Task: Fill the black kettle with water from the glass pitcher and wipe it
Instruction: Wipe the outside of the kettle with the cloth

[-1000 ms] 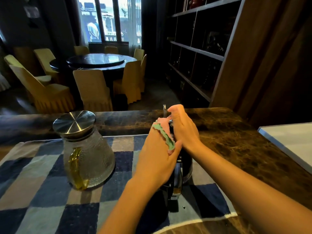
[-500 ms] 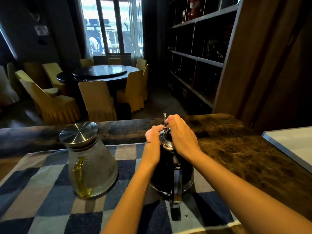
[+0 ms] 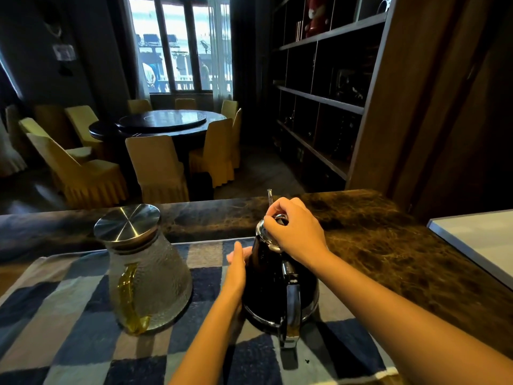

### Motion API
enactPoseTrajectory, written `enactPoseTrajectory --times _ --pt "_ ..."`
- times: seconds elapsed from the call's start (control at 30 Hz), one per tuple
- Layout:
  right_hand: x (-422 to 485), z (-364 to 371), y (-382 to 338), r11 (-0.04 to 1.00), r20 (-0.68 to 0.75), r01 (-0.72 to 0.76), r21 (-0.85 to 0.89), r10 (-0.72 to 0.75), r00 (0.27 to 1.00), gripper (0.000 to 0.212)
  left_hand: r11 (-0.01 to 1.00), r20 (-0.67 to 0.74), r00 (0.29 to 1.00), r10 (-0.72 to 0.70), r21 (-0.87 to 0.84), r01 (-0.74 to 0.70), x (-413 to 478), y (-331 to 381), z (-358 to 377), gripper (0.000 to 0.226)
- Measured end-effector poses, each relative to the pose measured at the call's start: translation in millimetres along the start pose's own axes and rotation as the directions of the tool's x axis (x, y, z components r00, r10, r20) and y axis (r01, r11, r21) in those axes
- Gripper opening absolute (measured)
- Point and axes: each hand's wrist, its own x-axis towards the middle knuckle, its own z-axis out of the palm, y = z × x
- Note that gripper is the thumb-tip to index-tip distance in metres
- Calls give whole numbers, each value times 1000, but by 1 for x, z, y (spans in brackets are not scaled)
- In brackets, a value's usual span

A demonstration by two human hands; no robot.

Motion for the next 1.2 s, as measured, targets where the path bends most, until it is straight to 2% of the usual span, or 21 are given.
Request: enactPoseTrajectory --times 0.1,0.17,0.3,0.43,0.5,0.7,0.83,0.93,1.0,1.13,1.2 --pt "0 -1 -1 1000 1 -4 10 4 1000 4 990 116 984 -138 -4 140 21 16 -2 78" --pt "0 -1 -1 1000 -4 -7 13 7 1000 3 976 208 956 -209 -10 216 30 21 -2 78" --pt "1 0 -1 1000 -15 -10 14 10 1000 4 935 217 913 -346 2 354 43 31 0 61" --pt "0 0 -1 999 -37 -23 38 25 999 4 897 226 877 -423 -28 440 68 26 1 82" --pt "0 0 -1 998 -46 -28 59 31 998 5 868 258 847 -466 -54 494 75 29 4 73" --pt "-2 -2 -2 995 -63 -43 85 48 997 8 864 284 842 -459 -75 497 101 37 19 62" --pt "-3 -2 -4 993 -75 -63 99 70 995 9 836 219 848 -483 -174 521 124 34 31 67" --pt "-3 -2 -5 993 -74 -65 95 72 995 10 820 226 852 -473 -241 519 124 39 43 64" --pt "-3 -2 -5 993 -72 -64 99 71 995 10 845 231 868 -439 -222 487 123 47 51 62" --pt "-3 -3 -4 991 -76 -55 120 65 995 11 921 245 903 -354 -76 382 136 64 61 62" --pt "-4 -3 -5 989 -75 -50 136 61 995 11 922 285 887 -363 -28 386 137 76 61 63"
